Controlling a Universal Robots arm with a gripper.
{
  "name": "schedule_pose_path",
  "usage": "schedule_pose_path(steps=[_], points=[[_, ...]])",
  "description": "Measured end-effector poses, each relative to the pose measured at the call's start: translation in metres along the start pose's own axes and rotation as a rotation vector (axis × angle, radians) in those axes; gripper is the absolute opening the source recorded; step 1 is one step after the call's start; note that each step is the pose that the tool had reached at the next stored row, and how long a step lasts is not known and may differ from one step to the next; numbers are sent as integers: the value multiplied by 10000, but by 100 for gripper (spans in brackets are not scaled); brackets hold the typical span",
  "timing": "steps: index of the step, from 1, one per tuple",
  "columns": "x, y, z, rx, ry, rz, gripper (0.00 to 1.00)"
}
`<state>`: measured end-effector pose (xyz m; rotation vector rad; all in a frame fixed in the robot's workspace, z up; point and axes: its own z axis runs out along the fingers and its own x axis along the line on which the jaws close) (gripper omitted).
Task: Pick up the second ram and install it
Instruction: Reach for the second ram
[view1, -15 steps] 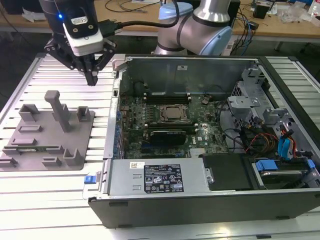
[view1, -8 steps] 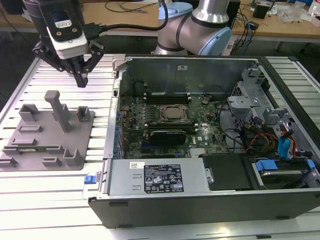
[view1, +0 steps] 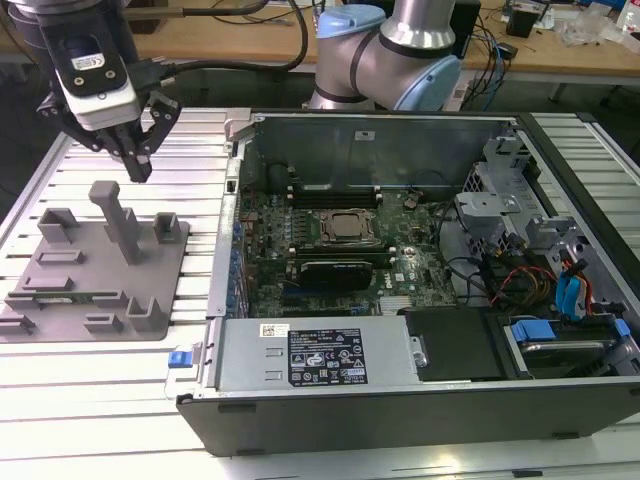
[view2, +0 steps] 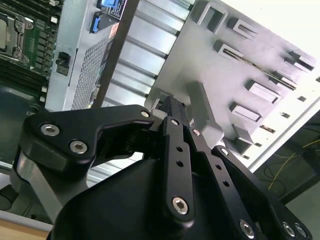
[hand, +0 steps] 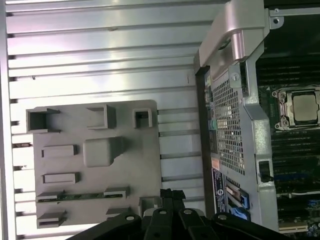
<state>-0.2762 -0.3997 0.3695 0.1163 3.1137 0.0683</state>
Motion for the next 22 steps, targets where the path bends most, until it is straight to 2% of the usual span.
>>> schedule_pose_path(steps=[2,9,15,20,22], points=[[15,-9,17,0,0,2,8],[190,-92,114,-2,2,-57,8],[300,-137,177,-2,4,-109,8],[362,-161,230,-3,4,-119,8],[426,-179,267,-2,6,-124,8]])
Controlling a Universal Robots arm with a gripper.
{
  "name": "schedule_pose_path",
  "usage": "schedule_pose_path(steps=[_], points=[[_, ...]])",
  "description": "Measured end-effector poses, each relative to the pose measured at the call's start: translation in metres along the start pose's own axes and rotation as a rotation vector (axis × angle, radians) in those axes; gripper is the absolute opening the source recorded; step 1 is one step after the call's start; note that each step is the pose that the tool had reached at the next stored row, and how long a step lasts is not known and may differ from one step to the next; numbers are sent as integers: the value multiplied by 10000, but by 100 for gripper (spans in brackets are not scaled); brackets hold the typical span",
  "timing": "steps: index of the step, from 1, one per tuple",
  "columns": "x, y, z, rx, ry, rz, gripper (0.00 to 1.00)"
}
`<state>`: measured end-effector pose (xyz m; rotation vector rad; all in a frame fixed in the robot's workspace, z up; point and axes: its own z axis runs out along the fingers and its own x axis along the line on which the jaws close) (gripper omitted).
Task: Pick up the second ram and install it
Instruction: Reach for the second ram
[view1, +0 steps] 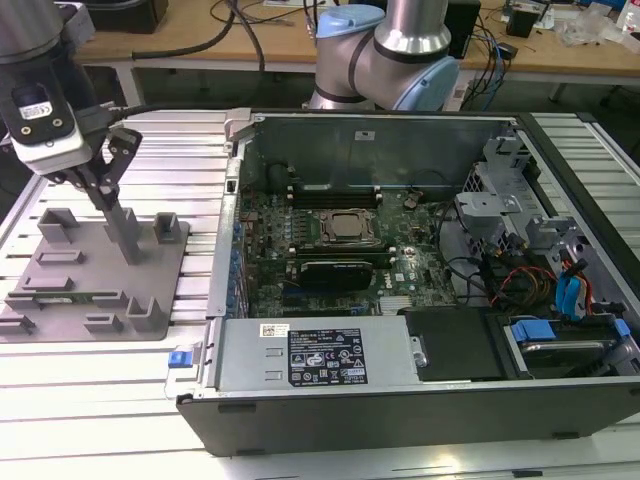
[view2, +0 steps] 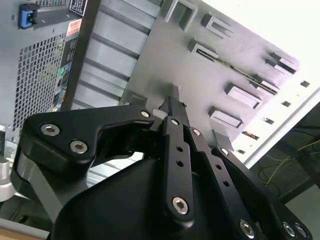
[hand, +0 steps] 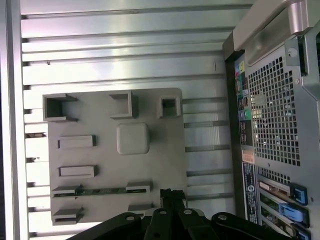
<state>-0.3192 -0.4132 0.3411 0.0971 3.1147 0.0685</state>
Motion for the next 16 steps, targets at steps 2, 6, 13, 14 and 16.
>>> schedule_pose_path(steps=[2,6,13,14,16], points=[[46,-12,27,0,0,-3,8],[190,-44,87,-2,-1,-13,8],[417,-96,160,-1,1,-29,8],[430,-104,169,-1,1,-32,8],[472,-137,207,-1,2,-37,8]])
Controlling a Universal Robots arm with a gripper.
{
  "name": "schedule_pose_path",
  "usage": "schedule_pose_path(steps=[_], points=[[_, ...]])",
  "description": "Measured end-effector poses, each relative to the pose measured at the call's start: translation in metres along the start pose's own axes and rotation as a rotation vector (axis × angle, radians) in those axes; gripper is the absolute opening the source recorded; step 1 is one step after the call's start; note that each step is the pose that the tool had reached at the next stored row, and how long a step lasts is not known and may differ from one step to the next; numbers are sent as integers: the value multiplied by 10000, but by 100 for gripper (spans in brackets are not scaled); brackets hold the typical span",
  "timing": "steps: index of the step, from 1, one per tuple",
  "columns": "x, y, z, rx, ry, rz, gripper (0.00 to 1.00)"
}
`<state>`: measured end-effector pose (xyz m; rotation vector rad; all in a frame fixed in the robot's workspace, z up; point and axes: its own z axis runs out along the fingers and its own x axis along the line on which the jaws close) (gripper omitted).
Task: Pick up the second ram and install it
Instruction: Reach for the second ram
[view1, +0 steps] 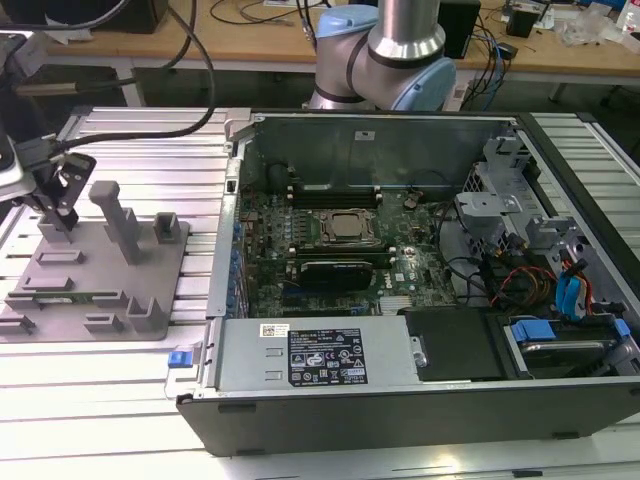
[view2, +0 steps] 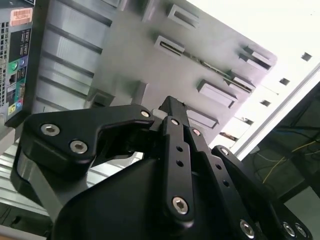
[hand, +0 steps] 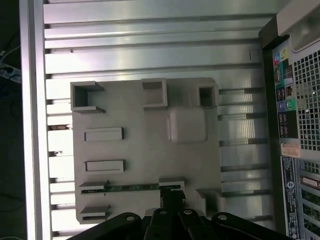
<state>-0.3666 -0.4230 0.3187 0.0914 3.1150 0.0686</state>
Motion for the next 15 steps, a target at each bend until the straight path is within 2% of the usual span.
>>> schedule_pose_path(steps=[4,10,15], points=[[87,-71,72,-1,1,-12,8],[175,-133,110,-1,2,-19,8],[196,-162,126,0,3,-23,8]])
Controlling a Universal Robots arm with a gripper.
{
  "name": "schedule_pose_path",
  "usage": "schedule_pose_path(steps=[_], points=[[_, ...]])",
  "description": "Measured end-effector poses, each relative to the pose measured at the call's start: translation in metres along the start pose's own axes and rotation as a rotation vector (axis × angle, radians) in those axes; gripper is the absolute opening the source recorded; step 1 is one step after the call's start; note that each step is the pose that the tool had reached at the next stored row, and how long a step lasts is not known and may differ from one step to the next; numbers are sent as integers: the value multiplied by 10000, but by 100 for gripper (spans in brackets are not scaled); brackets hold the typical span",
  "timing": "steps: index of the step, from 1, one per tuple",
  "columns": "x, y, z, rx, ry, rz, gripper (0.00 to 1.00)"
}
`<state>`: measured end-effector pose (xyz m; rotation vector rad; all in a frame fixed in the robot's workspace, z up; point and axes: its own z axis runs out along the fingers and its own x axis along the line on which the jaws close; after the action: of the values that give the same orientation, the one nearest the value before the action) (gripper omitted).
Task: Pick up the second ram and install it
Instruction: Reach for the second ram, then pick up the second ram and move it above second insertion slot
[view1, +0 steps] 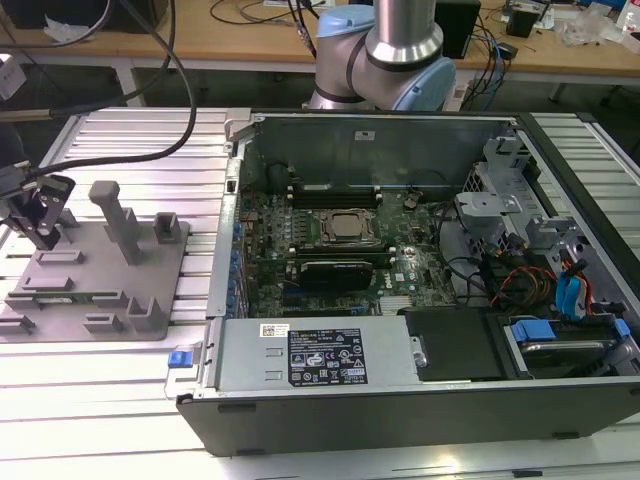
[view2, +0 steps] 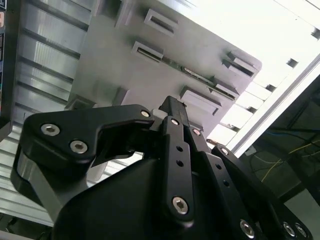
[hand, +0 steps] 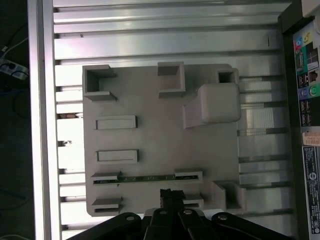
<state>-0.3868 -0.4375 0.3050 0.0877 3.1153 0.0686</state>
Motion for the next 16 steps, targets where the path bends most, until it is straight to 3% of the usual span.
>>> schedule_pose_path(steps=[13,16], points=[[1,-1,8,0,0,1,8],[2,0,9,-6,17,-368,8]])
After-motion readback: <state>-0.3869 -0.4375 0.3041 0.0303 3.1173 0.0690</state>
